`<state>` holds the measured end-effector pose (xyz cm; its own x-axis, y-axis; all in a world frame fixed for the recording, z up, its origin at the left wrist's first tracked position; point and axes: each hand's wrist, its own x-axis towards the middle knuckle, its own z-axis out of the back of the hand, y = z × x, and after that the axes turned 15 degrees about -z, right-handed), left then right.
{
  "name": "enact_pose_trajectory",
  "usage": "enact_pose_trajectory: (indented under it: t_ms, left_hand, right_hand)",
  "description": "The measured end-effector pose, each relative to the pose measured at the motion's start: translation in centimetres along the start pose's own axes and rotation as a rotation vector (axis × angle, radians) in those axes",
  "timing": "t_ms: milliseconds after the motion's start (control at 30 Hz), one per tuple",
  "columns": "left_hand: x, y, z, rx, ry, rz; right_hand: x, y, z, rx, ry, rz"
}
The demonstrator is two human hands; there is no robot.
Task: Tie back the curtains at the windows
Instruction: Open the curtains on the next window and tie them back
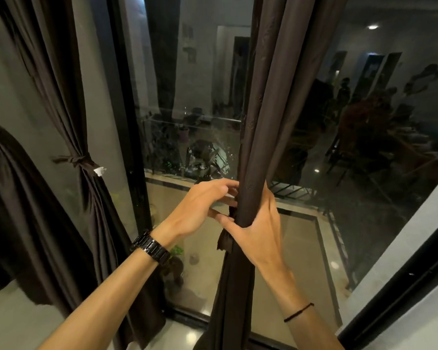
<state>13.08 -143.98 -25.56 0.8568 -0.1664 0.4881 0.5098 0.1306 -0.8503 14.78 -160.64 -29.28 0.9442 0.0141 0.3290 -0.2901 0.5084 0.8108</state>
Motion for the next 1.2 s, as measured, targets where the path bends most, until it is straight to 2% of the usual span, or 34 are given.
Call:
enact_pose_trajectory:
  t_ms: [100,200,367,500,733,867,1033,1100,1200]
  left_hand:
    - [-0.6,0.9,-0.4,0.04,-0.003,-0.011]
    - [-1.1,2.0,-0.8,0.084,-0.076,-0.008]
    - [-1.4,3.3,-2.1,0.001,-0.141,0.102]
    - [-1.2,3.9,-3.4,-0.038,-0.236,0.116]
    - [-1.4,3.9,-4.5,0.141,-0.34,0.053]
    - [-2.0,4.0,-4.6,0.271,-0.343,-0.001]
    - [-2.9,2.8,-5.0,0.396,-0.447,-0.044]
    - [-3.2,2.0,-5.7,0.322,-0.469,-0.05]
    - [-3.3,1.4,-6.7,0.08,-0.401,-0.043]
  right_hand:
    - [-0.5,-0.5,-0.9,-0.026,-0.024,-0.043]
    - [-0.8,-1.3,-1.1,-0.017,-0.033,-0.054]
    - [-0.9,-1.4,-0.5,0.018,0.011,-0.168]
    - [-1.3,-1.4,0.1,0.085,0.053,-0.136]
    - [-1.8,-2.2,0.3,0.209,0.125,-0.169]
    - [-1.3,-2.3,0.8,0.161,0.145,-0.238]
    - [-1.6,-2.3,0.8,0.185,0.147,-0.261]
    - [-1.8,-2.1,0.7,0.214,0.164,-0.243]
    - [-2.4,-1.4,0.2,0.229,0.186,-0.17]
